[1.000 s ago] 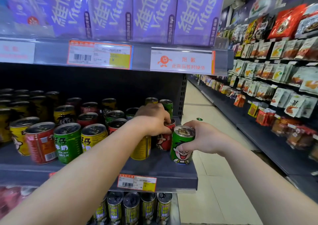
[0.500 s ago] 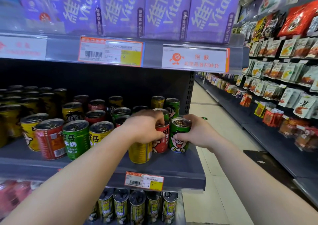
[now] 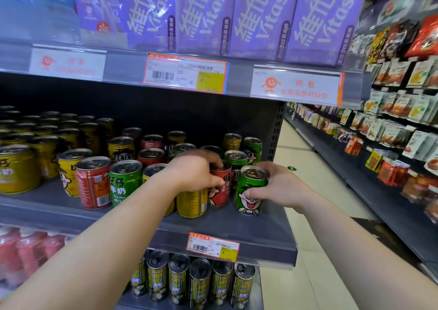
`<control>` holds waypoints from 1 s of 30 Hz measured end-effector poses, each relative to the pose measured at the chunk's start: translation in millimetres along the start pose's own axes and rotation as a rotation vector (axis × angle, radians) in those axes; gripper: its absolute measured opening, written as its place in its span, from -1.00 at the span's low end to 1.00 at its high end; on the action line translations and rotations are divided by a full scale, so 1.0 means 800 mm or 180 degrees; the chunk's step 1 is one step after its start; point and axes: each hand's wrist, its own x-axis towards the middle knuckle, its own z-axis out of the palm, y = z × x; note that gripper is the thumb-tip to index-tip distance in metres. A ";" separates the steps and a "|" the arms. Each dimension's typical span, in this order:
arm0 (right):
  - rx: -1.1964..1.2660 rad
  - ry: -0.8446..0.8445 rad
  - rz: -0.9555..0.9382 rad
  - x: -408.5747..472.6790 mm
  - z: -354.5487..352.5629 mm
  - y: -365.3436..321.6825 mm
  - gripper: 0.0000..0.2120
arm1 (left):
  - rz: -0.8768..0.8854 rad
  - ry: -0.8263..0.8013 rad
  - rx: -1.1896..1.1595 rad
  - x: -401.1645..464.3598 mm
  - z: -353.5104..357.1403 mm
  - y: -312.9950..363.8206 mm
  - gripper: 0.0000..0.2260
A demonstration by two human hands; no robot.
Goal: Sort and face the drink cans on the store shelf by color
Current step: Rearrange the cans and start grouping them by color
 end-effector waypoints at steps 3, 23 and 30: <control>-0.0057 -0.0253 -0.0057 -0.005 -0.004 0.003 -0.41 | 0.0101 0.0093 -0.0139 -0.005 0.002 -0.001 -0.57; 0.0019 -0.0414 -0.1254 0.103 -0.002 0.032 -0.55 | -0.0093 0.1681 0.0214 -0.063 0.085 0.070 -0.37; -0.0496 -0.0002 -0.0941 0.081 -0.039 0.068 -0.53 | -0.0086 0.1813 0.0429 -0.060 0.097 0.067 -0.40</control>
